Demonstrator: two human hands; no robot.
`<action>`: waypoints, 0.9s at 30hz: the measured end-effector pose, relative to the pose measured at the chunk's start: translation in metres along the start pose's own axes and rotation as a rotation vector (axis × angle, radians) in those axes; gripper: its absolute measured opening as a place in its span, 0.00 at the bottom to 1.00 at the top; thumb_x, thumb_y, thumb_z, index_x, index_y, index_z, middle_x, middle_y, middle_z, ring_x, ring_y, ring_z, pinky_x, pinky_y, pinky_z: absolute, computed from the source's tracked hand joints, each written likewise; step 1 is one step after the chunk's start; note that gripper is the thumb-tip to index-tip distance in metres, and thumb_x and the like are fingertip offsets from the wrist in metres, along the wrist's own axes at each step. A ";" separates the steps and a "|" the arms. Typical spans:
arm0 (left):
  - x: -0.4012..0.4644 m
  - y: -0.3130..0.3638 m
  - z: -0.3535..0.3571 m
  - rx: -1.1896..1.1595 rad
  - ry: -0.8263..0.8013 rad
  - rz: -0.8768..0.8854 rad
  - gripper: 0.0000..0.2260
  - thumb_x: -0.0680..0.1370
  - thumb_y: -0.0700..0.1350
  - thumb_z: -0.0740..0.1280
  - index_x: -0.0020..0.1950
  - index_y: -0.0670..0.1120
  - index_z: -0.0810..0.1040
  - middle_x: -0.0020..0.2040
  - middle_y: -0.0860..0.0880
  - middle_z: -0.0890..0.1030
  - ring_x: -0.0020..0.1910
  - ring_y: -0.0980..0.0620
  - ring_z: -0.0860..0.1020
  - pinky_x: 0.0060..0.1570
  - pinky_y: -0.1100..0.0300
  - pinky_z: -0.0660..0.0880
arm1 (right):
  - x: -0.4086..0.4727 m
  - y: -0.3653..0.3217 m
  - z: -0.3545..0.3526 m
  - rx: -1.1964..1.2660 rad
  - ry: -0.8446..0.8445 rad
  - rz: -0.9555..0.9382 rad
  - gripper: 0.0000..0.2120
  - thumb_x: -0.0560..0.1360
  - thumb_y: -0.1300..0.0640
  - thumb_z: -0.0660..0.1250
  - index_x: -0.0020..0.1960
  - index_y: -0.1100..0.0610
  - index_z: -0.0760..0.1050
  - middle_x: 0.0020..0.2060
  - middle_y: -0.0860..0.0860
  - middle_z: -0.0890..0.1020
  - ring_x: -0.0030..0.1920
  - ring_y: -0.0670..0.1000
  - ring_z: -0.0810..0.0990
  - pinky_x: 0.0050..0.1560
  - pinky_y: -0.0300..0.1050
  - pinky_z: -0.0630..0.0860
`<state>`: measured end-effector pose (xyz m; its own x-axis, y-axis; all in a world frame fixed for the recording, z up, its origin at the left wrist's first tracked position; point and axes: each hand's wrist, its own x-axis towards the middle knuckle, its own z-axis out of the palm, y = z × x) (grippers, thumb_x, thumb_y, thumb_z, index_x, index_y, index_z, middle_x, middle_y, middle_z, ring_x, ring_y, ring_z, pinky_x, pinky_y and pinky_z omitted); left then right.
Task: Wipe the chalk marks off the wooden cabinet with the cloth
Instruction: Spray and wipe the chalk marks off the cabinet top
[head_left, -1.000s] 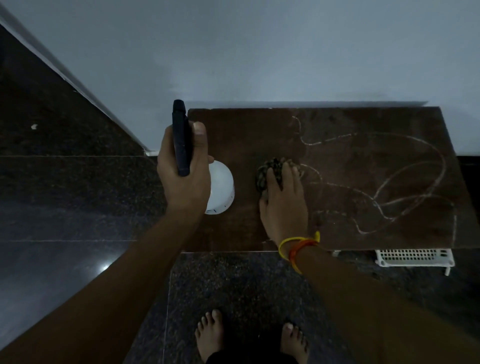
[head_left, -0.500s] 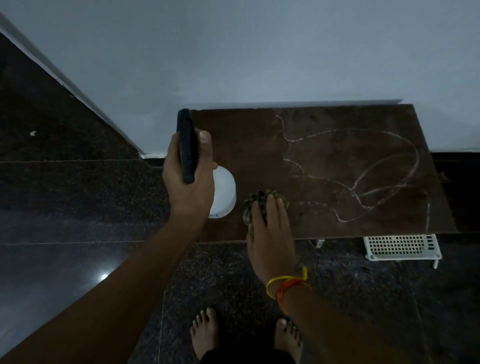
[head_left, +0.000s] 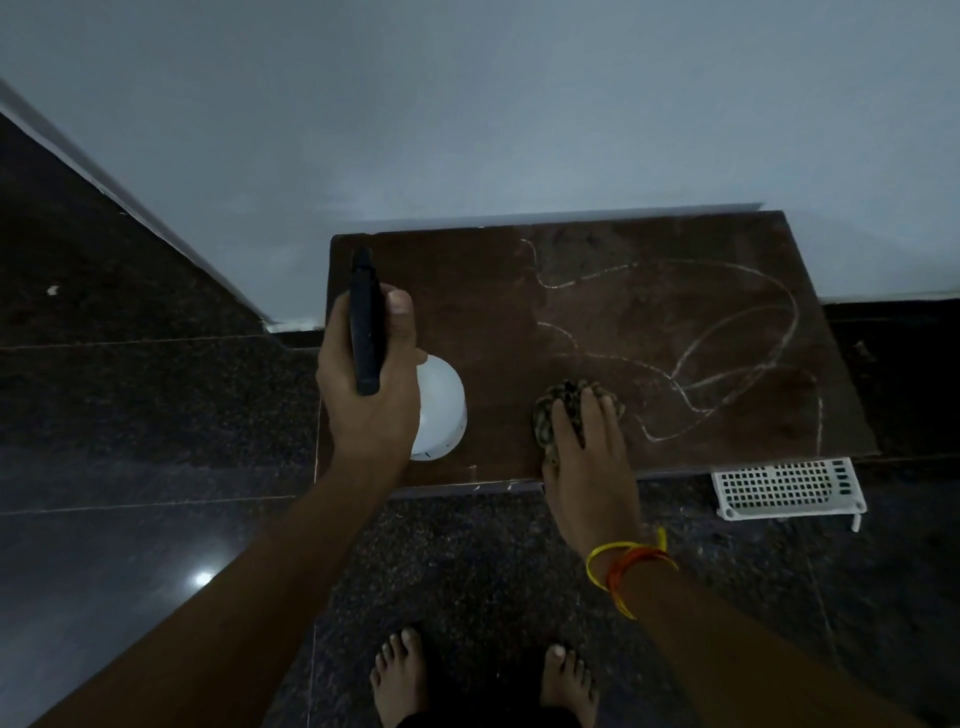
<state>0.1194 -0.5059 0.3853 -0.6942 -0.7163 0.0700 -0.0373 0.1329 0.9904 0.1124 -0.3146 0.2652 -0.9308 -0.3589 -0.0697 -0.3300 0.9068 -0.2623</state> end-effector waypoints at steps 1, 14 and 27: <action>-0.001 0.001 0.003 0.000 -0.006 0.001 0.03 0.81 0.51 0.63 0.50 0.60 0.74 0.44 0.57 0.79 0.39 0.54 0.79 0.42 0.70 0.75 | 0.005 0.002 -0.001 0.003 0.000 -0.028 0.29 0.73 0.56 0.69 0.71 0.59 0.66 0.72 0.62 0.62 0.73 0.65 0.58 0.68 0.62 0.66; -0.009 0.009 0.034 0.051 0.041 -0.152 0.07 0.81 0.54 0.64 0.44 0.55 0.75 0.35 0.53 0.77 0.28 0.55 0.76 0.31 0.59 0.77 | 0.021 0.022 -0.006 0.009 0.002 -0.086 0.29 0.70 0.57 0.72 0.69 0.60 0.69 0.70 0.64 0.67 0.70 0.66 0.64 0.64 0.63 0.70; -0.004 0.013 0.045 0.144 0.031 -0.311 0.10 0.80 0.54 0.65 0.41 0.52 0.77 0.38 0.49 0.80 0.31 0.50 0.77 0.29 0.59 0.74 | 0.035 0.022 -0.006 0.057 0.042 -0.146 0.27 0.71 0.57 0.70 0.68 0.61 0.70 0.69 0.64 0.68 0.69 0.67 0.65 0.63 0.62 0.71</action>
<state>0.0892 -0.4701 0.3920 -0.6119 -0.7577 -0.2269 -0.3462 -0.0013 0.9382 0.0720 -0.3061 0.2631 -0.8796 -0.4756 0.0133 -0.4543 0.8312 -0.3206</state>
